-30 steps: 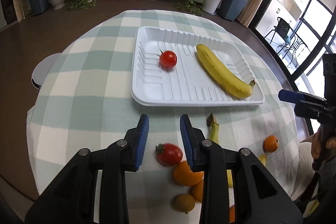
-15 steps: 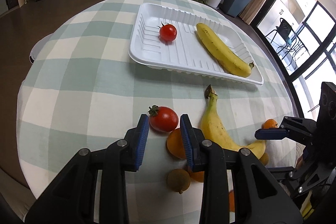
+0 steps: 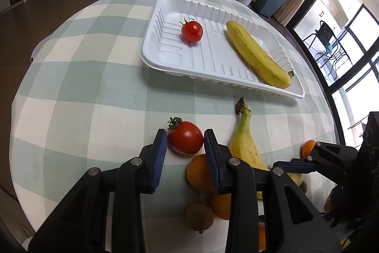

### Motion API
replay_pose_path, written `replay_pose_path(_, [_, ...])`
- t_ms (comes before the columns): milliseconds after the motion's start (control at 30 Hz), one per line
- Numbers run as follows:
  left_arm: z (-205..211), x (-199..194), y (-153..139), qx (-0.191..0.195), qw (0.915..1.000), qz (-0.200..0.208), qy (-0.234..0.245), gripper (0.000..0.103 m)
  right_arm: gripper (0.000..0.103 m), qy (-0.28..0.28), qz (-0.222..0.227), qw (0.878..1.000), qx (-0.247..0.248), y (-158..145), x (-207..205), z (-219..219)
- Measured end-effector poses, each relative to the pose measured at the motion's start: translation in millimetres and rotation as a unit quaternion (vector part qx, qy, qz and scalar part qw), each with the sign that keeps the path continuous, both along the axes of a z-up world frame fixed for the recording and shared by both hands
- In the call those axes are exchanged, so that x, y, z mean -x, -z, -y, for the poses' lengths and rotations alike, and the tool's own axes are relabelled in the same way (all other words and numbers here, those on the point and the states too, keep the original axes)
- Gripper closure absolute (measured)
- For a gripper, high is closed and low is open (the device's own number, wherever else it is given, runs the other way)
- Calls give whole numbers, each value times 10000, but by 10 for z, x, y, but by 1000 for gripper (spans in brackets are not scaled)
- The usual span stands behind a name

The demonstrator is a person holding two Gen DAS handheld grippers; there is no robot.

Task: Organize fruits
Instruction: 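Grasp the second yellow banana with the right gripper, then close the left gripper on the red tomato while the right gripper lifts the banana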

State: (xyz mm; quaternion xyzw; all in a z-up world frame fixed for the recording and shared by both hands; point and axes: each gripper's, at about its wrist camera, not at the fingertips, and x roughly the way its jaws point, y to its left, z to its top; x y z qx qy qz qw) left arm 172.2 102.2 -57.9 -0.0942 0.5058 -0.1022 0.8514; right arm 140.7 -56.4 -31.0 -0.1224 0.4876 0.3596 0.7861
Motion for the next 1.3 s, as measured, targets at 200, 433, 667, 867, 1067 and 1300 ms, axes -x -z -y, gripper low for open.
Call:
replay_pose_path(200, [14, -63, 65, 29, 10000, -36, -19, 72, 38, -128, 162, 9990, 395, 72, -1, -121])
replay_pose_path(433, [27, -99, 113, 49, 10000, -31, -9, 72, 41, -100, 319, 9977, 593, 74, 28, -168])
replay_pose_path(667, [46, -97, 121, 22, 10000, 22, 12, 72, 41, -104, 322, 9978, 564, 67, 13, -164])
replay_pose_path(867, [69, -81, 133, 59, 9999, 88, 99, 72, 62, -60, 312, 9986, 431, 50, -23, -75])
replay_pose_path(1067, [56, -70, 147, 350, 9992, 34, 171, 73, 63, 2, -264, 9993, -257, 29, -171, 105])
replay_pose_path(1300, [-14, -62, 163, 898, 9958, -67, 165, 73, 64, 382, -1404, 9737, -1754, 36, -424, 471])
